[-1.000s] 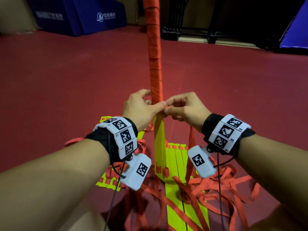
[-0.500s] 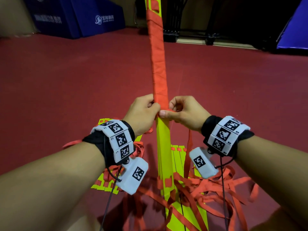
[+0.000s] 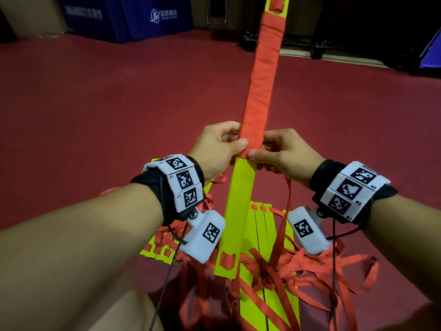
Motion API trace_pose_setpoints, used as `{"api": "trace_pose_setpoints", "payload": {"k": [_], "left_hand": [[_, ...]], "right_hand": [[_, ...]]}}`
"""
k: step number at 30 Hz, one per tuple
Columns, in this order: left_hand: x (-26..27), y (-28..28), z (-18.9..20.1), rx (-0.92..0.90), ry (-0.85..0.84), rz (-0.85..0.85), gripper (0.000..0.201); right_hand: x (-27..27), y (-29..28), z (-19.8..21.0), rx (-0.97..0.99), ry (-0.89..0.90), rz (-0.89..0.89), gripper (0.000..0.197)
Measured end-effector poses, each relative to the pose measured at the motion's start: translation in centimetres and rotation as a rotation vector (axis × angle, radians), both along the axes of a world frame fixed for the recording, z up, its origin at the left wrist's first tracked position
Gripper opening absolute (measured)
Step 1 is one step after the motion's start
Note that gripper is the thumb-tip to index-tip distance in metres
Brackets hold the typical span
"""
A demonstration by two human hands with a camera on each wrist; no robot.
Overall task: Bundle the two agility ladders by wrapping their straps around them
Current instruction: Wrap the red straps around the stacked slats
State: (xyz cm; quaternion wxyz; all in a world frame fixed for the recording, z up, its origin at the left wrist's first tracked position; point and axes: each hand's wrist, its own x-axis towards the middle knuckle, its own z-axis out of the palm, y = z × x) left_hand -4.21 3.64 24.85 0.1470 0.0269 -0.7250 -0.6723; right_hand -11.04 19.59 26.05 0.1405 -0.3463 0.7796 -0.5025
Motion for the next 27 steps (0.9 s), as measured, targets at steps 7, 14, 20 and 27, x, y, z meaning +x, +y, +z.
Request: {"api": "trace_pose_setpoints", "payload": {"k": [7, 14, 20, 27], "left_hand": [[-0.1, -0.1, 0.2, 0.059, -0.022, 0.056, 0.021], [0.3, -0.1, 0.2, 0.095, -0.146, 0.074, 0.013], [1.3, 0.8, 1.3, 0.162, -0.202, -0.054, 0.014], [1.5, 1.2, 1.3, 0.158, -0.188, -0.057, 0.015]], "right_hand": [[-0.2, 0.6, 0.4, -0.116, -0.043, 0.021, 0.015], [0.7, 0.0, 0.5, -0.154, -0.017, -0.024, 0.02], [0.7, -0.2, 0.3, -0.152, -0.012, -0.066, 0.035], [0.1, -0.1, 0.1, -0.143, -0.001, -0.022, 0.028]]}}
